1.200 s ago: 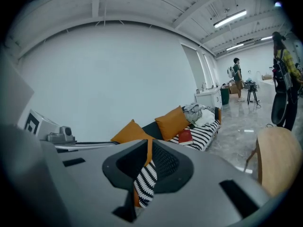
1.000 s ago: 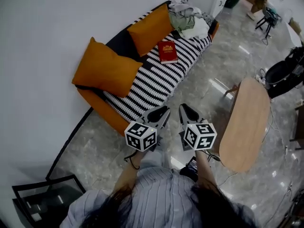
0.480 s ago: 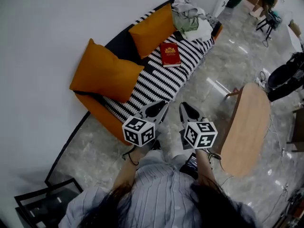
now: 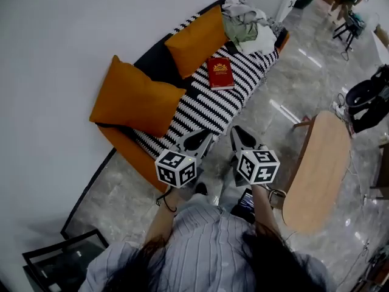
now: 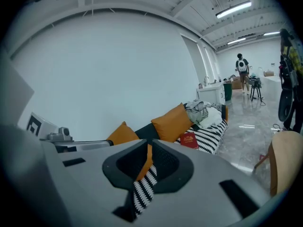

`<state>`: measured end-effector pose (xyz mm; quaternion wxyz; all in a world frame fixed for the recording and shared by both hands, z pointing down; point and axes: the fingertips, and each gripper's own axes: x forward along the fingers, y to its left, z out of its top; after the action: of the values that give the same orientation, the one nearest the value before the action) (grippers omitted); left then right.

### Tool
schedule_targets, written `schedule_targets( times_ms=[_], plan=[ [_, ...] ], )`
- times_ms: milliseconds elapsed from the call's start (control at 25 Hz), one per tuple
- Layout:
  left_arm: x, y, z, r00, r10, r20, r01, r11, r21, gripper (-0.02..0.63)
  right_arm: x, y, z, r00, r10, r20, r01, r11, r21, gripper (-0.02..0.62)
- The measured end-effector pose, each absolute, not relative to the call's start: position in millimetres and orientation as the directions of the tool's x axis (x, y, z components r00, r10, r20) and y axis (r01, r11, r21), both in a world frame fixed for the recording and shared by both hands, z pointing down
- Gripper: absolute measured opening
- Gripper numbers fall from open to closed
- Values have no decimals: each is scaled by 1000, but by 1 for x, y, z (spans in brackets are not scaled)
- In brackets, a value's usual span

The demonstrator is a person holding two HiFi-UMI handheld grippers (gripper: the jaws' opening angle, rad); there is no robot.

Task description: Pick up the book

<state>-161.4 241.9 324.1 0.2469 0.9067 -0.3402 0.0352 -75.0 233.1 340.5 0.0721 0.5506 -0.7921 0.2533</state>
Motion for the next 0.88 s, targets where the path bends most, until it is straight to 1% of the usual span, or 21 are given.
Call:
schedule_targets(
  times_ms=[280,440,880],
  plan=[
    [-142,175,323,705,-666,245,-698,-589,406,41,-46,157,335,-444,-812,380,-886,333,-323,40],
    [-117,133,317,668,-706,235,-725,-547,419,41,-18,111,330,-480,-790,382,-870,370,-327,40],
    [-49,72,321,597,-757,267,-780,-470,413,41,66,46,335,-527,-761,379,-839,396,-372,40]
  ],
)
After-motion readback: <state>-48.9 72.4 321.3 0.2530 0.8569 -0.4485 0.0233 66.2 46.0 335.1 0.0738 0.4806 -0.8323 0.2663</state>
